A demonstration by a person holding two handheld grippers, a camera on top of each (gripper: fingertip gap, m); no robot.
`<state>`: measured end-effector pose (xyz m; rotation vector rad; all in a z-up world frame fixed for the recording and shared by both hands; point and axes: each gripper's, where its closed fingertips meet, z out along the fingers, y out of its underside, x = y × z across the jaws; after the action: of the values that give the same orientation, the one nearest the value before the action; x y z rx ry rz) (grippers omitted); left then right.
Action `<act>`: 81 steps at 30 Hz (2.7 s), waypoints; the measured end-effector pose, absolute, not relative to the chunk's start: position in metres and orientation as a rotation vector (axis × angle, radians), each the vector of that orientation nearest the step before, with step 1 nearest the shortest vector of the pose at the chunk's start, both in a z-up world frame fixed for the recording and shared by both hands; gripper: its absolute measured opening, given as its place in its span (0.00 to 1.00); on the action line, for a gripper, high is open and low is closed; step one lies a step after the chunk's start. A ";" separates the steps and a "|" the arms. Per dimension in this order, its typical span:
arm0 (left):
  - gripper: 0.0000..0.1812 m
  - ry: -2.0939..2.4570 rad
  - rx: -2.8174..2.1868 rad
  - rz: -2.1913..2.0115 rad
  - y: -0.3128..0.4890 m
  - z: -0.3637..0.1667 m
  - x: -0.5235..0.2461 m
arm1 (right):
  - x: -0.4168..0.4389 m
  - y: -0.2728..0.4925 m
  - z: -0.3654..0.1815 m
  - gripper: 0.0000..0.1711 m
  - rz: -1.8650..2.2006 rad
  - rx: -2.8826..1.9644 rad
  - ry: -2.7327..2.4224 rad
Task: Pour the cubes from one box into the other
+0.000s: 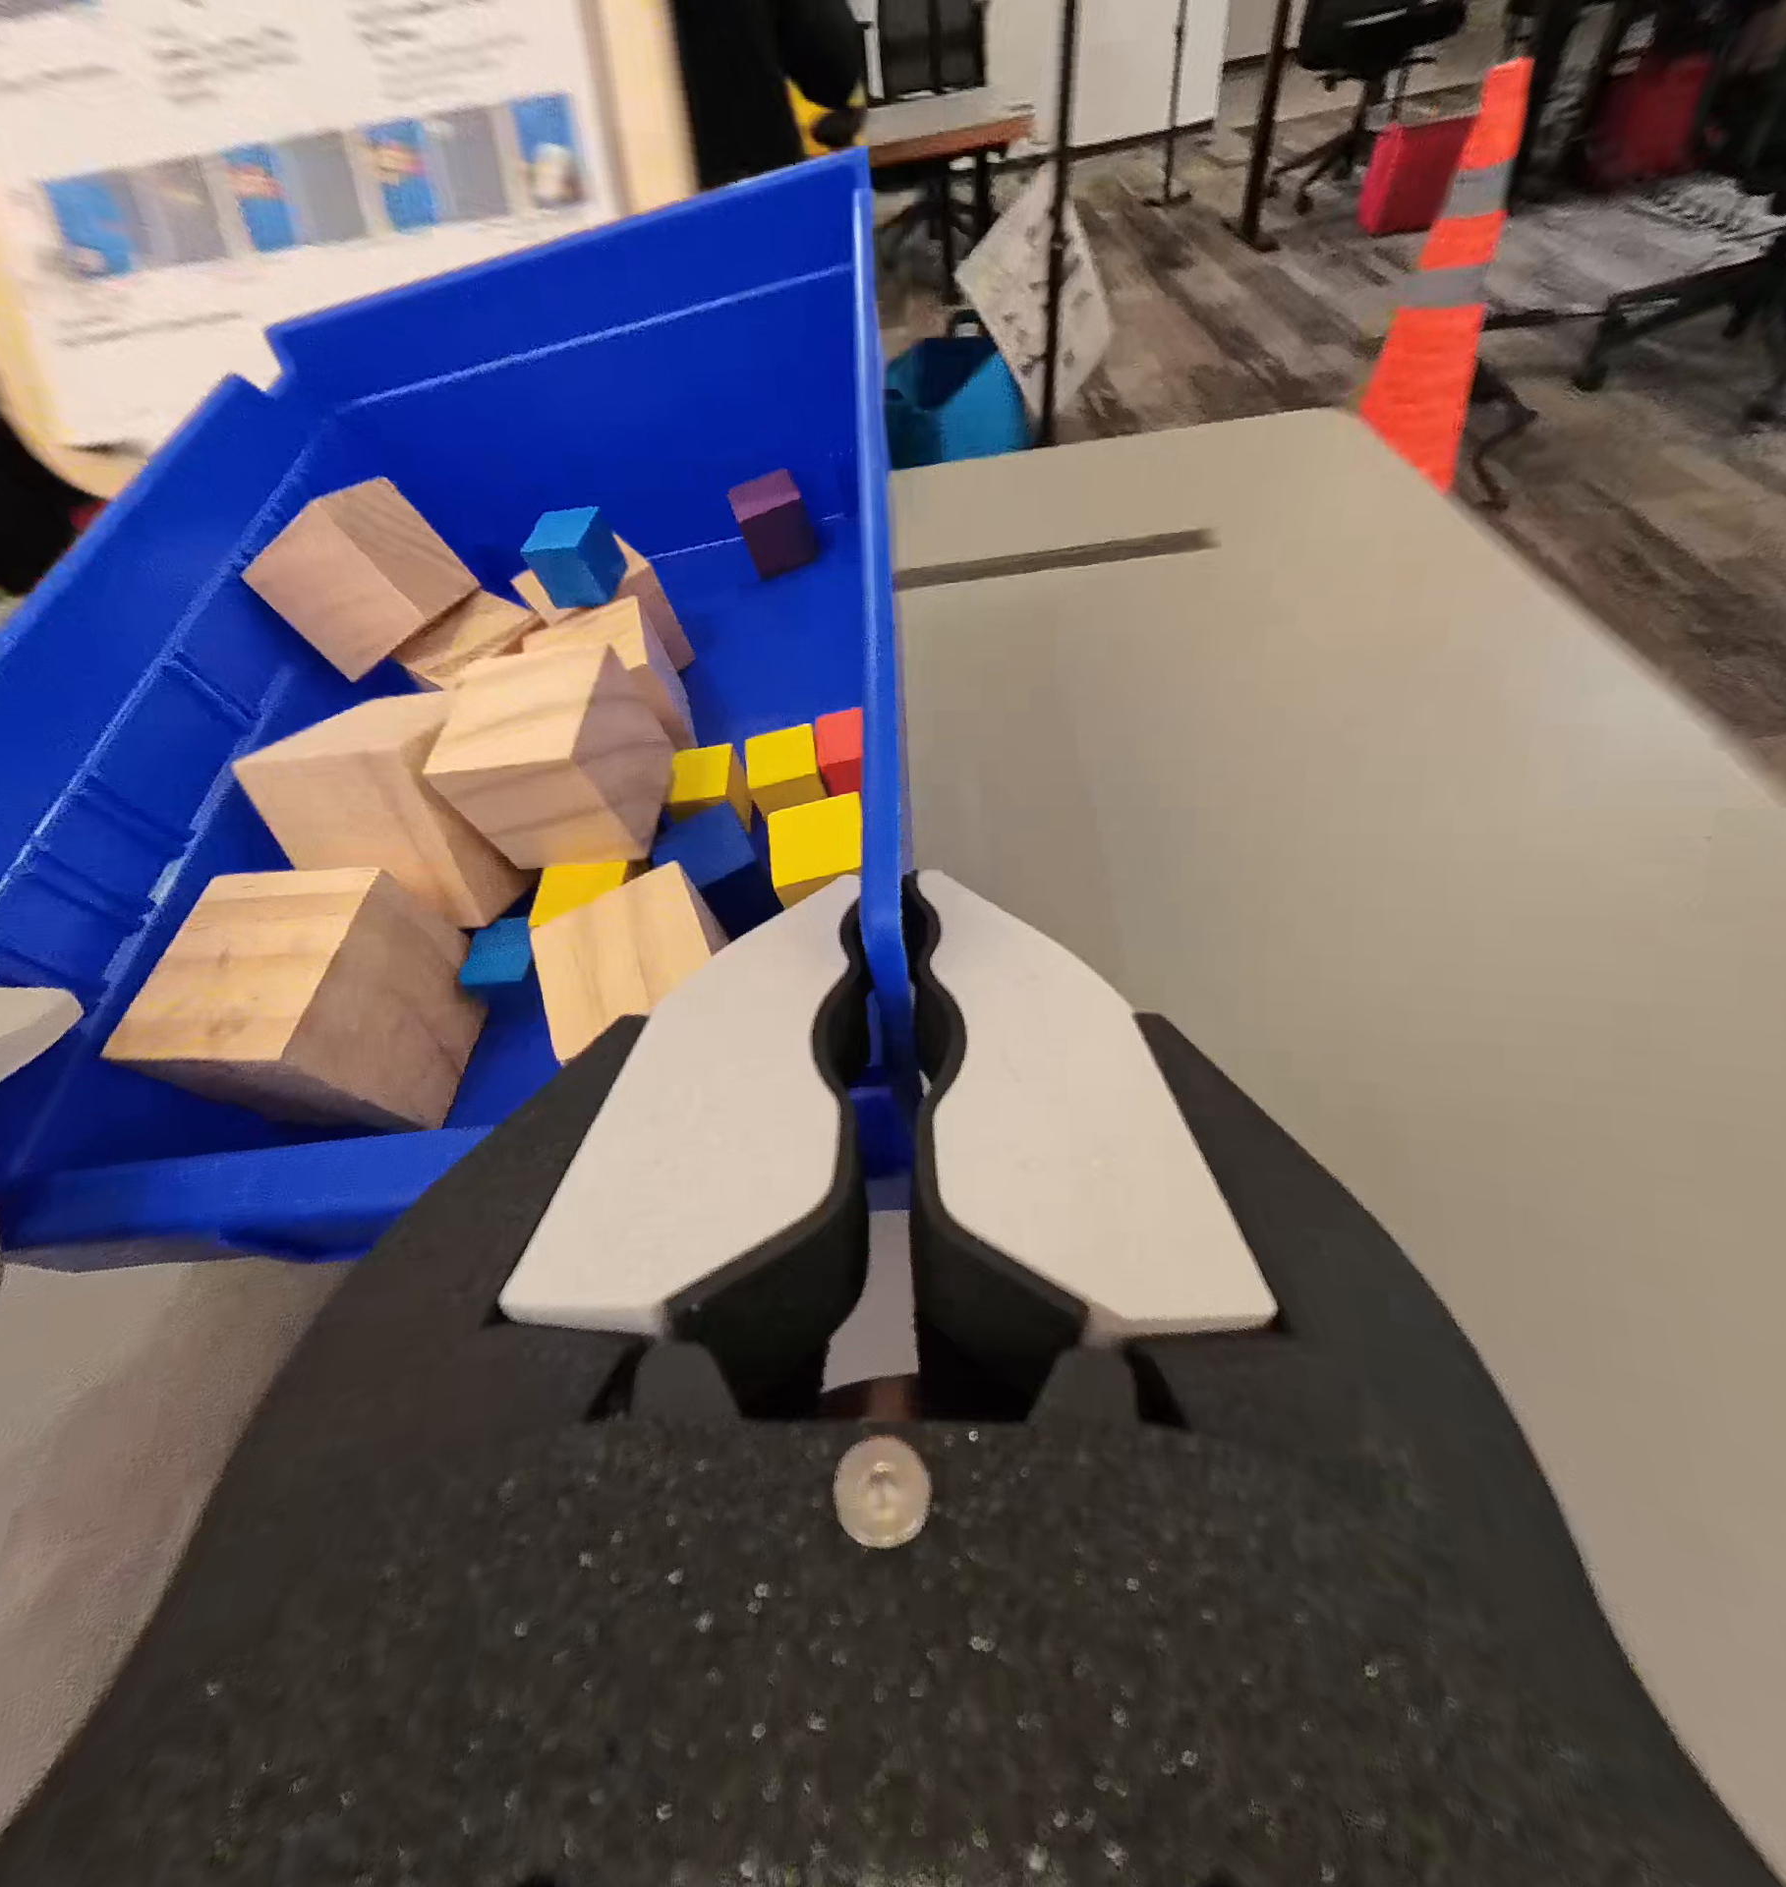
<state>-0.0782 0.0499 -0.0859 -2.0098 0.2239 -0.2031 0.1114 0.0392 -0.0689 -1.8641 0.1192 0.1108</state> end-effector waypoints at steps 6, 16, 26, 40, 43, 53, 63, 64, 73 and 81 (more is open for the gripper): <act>0.02 0.225 -2.089 -0.084 0.054 -0.098 -0.210 | -0.020 0.053 -0.103 0.02 0.223 -1.948 0.099; 0.30 0.252 -2.045 -0.581 -0.018 -0.079 -0.256 | -0.074 0.011 -0.095 0.15 0.234 -1.883 -0.155; 0.28 -0.184 -2.003 -0.274 -0.032 -0.103 -0.511 | -0.156 -0.080 -0.109 0.16 0.596 -1.888 -1.092; 0.02 -0.117 -2.087 -0.072 0.037 -0.124 -0.530 | -0.265 -0.122 -0.148 0.19 0.615 -1.876 -1.190; 0.02 -0.122 -2.091 0.002 -0.002 -0.125 -0.523 | -0.283 -0.102 -0.143 0.31 0.600 -1.906 -1.093; 0.03 -0.232 -2.070 0.057 -0.123 -0.126 -0.495 | -0.322 -0.061 -0.133 0.09 0.483 -2.039 -0.614; 0.02 -0.043 -1.717 0.094 -0.083 0.008 -0.442 | -0.255 -0.037 -0.017 0.04 0.230 -1.720 -0.475; 0.02 -0.003 -1.659 0.100 -0.072 0.035 -0.423 | -0.236 -0.029 0.004 0.04 0.220 -1.677 -0.429; 0.03 0.363 -1.658 -0.073 0.050 0.054 -0.113 | 0.085 0.037 0.033 0.03 -0.059 -1.765 0.087; 0.04 0.334 -1.957 -0.228 0.054 -0.076 0.087 | 0.279 0.037 -0.090 0.02 -0.036 -2.028 0.014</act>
<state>0.0871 0.0542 -0.0761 -1.9566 0.3336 -0.2285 0.2792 0.0372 -0.0895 -2.0284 0.0136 -0.0355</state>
